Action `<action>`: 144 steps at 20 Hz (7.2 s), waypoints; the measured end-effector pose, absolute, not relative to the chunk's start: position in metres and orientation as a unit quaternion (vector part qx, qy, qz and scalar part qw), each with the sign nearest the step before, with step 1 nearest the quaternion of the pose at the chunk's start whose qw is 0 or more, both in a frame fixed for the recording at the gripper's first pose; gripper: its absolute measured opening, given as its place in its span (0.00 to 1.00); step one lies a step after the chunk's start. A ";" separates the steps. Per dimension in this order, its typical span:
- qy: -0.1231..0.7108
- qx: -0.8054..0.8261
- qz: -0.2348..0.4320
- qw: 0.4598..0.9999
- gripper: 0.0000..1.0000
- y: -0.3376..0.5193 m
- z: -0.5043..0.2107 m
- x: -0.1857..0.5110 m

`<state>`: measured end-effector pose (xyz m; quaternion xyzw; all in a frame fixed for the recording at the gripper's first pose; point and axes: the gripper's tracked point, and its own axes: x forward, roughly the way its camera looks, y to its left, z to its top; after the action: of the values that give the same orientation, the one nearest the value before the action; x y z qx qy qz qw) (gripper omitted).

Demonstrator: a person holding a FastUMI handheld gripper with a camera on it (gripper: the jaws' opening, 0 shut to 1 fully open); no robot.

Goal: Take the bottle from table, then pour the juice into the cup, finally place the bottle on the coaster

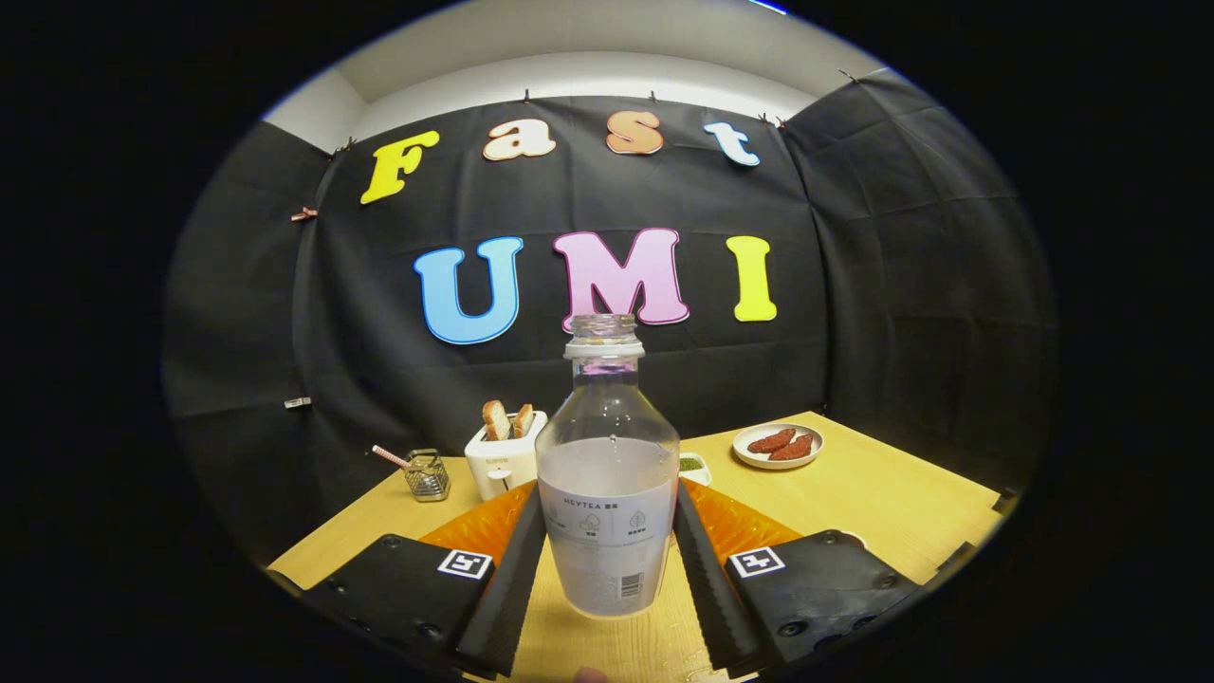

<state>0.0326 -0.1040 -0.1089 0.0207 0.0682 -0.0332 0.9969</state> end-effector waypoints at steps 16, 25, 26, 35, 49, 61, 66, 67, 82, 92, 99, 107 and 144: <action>0.074 0.061 -0.015 0.995 0.75 -0.120 -0.107 0.025; 0.104 0.256 -0.007 0.961 0.76 -0.146 -0.151 0.017; 0.105 0.281 -0.008 0.954 0.76 -0.149 -0.154 0.015; 0.121 0.426 -0.016 0.897 0.75 -0.167 -0.184 0.013; 0.104 0.621 -0.054 0.775 0.76 -0.192 -0.201 0.021; 0.116 0.710 -0.067 0.691 0.75 -0.185 -0.211 0.026; 0.107 0.736 -0.074 0.665 0.75 -0.190 -0.208 0.029; 0.105 0.738 -0.076 0.662 0.76 -0.191 -0.209 0.029; 0.089 0.782 -0.079 0.612 0.75 -0.191 -0.207 0.036; 0.070 0.803 -0.093 0.584 0.75 -0.197 -0.203 0.041; 0.056 0.820 -0.097 0.562 0.75 -0.200 -0.198 0.039; 0.051 0.836 -0.099 0.537 0.76 -0.204 -0.185 0.042; 0.012 0.911 -0.130 0.391 0.76 -0.213 -0.151 0.051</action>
<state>0.0508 -0.2130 -0.1506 0.9109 0.0121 -0.1300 0.3914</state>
